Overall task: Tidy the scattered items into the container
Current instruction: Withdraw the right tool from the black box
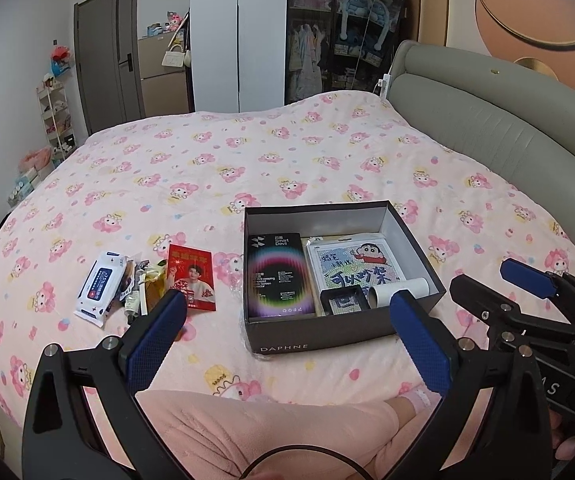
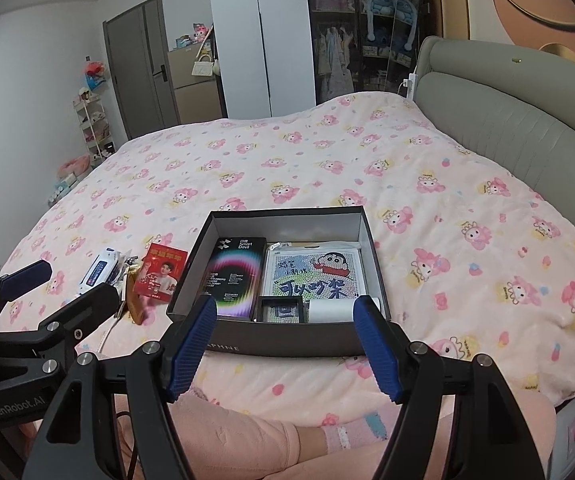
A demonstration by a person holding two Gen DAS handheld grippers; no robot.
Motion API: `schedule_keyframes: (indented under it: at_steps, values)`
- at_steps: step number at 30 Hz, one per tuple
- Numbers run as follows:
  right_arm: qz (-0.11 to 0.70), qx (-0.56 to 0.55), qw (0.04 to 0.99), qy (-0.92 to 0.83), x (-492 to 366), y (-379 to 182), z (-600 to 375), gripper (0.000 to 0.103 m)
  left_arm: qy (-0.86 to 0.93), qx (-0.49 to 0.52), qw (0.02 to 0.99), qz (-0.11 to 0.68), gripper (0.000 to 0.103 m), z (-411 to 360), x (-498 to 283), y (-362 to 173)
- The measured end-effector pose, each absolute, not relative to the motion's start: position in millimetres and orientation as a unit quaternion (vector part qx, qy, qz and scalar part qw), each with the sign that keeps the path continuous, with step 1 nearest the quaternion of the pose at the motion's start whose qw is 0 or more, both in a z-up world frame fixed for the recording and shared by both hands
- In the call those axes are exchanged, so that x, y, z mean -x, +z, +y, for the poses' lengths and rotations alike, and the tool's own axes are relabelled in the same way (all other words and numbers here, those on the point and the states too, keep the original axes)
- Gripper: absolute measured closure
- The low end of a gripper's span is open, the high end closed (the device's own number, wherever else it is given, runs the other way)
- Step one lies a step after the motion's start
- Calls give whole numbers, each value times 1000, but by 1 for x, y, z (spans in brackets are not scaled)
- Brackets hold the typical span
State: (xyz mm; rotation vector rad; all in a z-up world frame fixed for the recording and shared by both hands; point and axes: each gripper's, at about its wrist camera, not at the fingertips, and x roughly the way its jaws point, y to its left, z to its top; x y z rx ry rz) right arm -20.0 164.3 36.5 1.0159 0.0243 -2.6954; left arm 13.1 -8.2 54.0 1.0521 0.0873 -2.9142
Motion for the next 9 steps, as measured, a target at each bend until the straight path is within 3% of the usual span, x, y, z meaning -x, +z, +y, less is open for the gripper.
schedule_keyframes:
  at_steps: [9]
  values:
    - [13,-363,134,-922,27,25,162,35,-936,-349,15,40,1,-10,-9,48]
